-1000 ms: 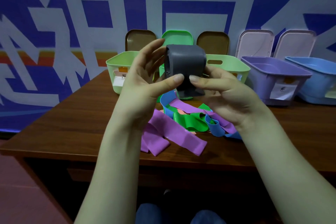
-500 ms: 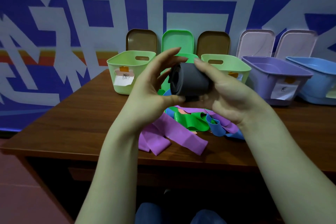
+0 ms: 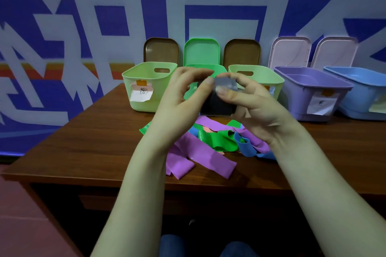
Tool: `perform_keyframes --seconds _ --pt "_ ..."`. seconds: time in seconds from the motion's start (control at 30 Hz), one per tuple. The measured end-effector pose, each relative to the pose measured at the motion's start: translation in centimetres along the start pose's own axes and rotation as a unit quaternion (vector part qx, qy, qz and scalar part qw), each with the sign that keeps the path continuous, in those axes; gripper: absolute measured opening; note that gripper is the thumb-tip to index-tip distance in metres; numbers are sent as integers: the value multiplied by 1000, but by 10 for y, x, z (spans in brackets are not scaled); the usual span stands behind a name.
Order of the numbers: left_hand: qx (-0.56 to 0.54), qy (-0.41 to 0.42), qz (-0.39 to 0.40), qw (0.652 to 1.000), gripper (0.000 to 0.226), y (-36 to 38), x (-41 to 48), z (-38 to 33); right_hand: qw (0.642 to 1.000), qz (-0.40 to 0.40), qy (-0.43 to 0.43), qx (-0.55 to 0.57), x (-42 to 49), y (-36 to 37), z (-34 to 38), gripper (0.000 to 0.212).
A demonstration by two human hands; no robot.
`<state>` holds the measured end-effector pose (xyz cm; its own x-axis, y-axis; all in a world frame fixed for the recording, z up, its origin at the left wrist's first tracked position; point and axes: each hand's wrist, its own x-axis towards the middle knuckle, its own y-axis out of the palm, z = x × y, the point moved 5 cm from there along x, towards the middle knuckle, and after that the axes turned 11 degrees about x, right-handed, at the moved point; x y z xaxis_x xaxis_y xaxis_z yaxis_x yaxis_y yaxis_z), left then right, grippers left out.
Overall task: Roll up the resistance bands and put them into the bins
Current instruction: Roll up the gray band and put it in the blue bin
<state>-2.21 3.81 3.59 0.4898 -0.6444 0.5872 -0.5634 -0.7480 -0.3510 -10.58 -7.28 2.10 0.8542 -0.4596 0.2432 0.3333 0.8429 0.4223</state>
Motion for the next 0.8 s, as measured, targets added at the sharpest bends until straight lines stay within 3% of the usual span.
perform_keyframes --seconds 0.2,0.33,0.47,0.6,0.8 --pt "-28 -51 46 997 22 15 -2 -8 998 5 -43 -36 -14 -6 15 44" --pt "-139 -93 93 981 24 29 -10 -10 995 15 -74 -61 -30 -9 26 53" --pt "-222 -89 124 963 42 34 -23 -16 992 37 -83 -86 -47 -9 32 68" --pt "-259 -88 117 955 45 31 -42 -28 989 61 -83 -103 -65 -7 33 73" --pt "-247 -99 109 958 54 34 -63 -31 977 70 -72 -186 -86 -9 29 61"
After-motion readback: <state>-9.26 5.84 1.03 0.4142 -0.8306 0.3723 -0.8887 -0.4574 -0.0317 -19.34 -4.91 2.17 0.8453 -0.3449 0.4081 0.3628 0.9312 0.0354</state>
